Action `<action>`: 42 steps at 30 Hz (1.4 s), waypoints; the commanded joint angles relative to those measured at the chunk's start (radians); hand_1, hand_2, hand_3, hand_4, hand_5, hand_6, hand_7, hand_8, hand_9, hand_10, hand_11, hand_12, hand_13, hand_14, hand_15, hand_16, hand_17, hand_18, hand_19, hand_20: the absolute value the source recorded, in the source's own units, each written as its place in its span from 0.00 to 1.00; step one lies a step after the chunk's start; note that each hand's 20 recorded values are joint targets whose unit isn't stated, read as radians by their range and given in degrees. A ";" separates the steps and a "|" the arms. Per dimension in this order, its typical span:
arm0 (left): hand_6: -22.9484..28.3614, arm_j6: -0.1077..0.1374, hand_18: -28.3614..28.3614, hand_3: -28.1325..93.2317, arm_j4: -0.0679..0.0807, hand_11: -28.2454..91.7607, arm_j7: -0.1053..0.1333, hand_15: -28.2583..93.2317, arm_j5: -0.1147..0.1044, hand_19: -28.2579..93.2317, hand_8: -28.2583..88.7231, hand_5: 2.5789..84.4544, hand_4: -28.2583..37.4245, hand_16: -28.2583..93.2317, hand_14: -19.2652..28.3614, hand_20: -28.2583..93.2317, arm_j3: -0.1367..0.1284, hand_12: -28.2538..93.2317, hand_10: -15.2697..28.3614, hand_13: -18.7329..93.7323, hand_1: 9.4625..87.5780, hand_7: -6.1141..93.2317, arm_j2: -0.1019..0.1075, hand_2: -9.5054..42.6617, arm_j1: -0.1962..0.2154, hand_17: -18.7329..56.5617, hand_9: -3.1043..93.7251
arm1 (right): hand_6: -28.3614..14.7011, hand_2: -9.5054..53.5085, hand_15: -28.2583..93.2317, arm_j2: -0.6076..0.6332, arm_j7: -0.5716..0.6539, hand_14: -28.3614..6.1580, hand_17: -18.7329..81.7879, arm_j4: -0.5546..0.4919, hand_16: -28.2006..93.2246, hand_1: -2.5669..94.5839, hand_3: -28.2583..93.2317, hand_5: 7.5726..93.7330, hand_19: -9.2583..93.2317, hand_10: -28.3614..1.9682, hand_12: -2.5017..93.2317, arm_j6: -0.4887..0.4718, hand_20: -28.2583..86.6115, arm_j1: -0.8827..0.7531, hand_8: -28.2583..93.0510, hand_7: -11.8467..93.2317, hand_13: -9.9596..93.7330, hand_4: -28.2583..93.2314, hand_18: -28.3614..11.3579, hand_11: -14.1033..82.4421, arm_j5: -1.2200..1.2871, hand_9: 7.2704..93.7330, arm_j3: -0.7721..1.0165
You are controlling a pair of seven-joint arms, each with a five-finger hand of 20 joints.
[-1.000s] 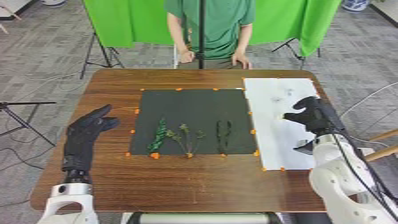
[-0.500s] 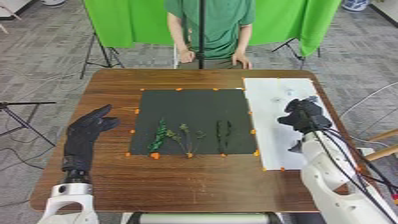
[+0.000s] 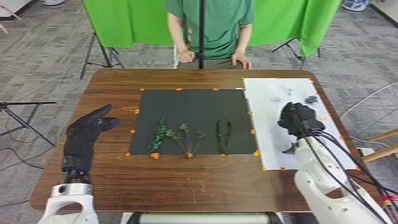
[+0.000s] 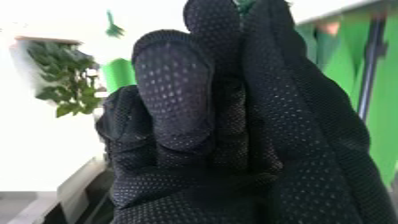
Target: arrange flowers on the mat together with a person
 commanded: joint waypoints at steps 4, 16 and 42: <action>0.50 -0.001 0.74 0.79 0.004 0.41 -0.010 0.42 -0.007 0.35 0.19 0.60 0.17 0.22 0.79 0.42 -0.005 0.36 0.70 0.61 0.24 0.19 0.001 0.12 0.016 0.45 0.62 | 0.71 0.00 0.62 0.022 0.016 0.73 0.65 -0.101 0.51 0.72 0.64 0.88 0.95 0.67 0.48 0.096 0.68 0.021 0.29 0.32 0.98 0.06 0.22 0.23 0.044 0.99 0.003; 0.50 0.103 0.74 0.79 0.031 0.41 0.015 0.42 -0.125 0.35 0.19 0.61 0.17 0.22 0.79 0.42 -0.086 0.36 0.70 0.61 0.23 0.19 0.016 0.13 0.067 0.45 0.62 | 0.71 0.00 0.62 -0.073 -0.163 0.74 0.64 -0.108 0.52 0.72 0.65 0.87 0.95 0.66 0.50 -0.014 0.67 0.512 0.29 0.32 0.97 0.06 0.23 0.23 0.272 0.98 -0.381; 0.51 0.141 0.74 0.83 0.096 0.41 0.047 0.43 -0.161 0.36 0.19 0.61 0.04 0.22 0.79 0.42 -0.010 0.36 0.70 0.61 0.17 0.20 0.030 0.31 0.011 0.46 0.62 | 0.72 0.00 0.62 -0.383 -0.324 0.75 0.64 0.181 0.52 0.70 0.67 0.85 0.95 0.69 0.50 -0.304 0.68 0.696 0.29 0.34 0.96 0.05 0.24 0.23 0.022 0.98 -0.791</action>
